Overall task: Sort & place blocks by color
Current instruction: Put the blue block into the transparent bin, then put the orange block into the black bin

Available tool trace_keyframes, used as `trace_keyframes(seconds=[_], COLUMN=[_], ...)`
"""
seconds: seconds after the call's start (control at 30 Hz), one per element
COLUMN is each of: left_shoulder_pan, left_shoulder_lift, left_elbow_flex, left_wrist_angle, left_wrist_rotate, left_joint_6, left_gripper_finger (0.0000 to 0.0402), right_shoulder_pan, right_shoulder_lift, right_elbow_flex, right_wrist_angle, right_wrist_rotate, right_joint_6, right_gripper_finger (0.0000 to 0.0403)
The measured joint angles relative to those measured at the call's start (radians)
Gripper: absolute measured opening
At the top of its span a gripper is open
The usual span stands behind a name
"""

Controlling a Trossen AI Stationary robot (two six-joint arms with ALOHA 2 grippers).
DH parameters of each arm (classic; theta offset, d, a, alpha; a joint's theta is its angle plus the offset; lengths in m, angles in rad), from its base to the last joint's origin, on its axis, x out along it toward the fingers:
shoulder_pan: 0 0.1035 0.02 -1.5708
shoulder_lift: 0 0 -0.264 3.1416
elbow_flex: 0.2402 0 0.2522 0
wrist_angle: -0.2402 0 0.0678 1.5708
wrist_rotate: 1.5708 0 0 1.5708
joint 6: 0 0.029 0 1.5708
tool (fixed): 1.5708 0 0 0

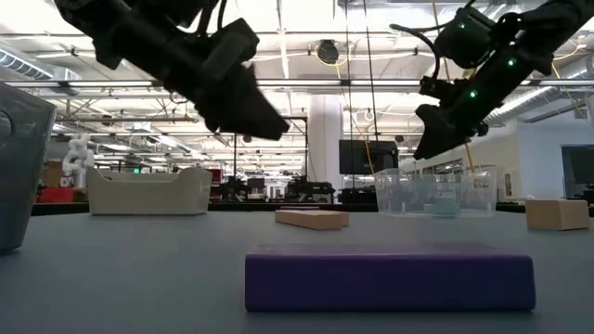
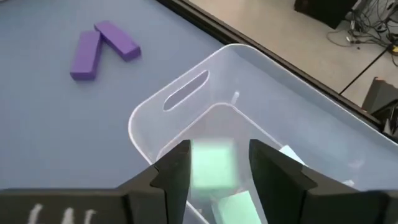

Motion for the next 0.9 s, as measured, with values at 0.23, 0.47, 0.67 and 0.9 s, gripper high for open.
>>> trace_keyframes(seconds=[0.23, 0.47, 0.67, 0.9], left_shoulder_pan=[0.013, 0.028, 0.029, 0.088], left_shoulder_lift=[0.0, 0.033, 0.117, 0.167], left_elbow_flex=[0.0, 0.0, -0.001, 0.0], left_wrist_angle=[-0.028, -0.004, 0.064, 0.101], left_wrist_rotate=[-0.003, 0.055, 0.091, 0.121], left_joint_6=[0.078, 0.127, 0.315, 0.384], left_gripper_finger=[0.0204, 0.0203, 0.0204, 0.0202], right_shoulder_pan=[-0.001, -0.001, -0.001, -0.001], right_shoulder_lift=[0.0, 0.0, 0.0, 0.0], right_elbow_flex=[-0.007, -0.007, -0.007, -0.007], right_wrist_angle=[0.036, 0.078, 0.129, 0.146], right_wrist_rotate=[-0.002, 0.0, -0.003, -0.005], right_joint_6=[-0.025, -0.034, -0.034, -0.034], right_gripper_finger=[0.0161, 0.0212, 0.0246, 0.025])
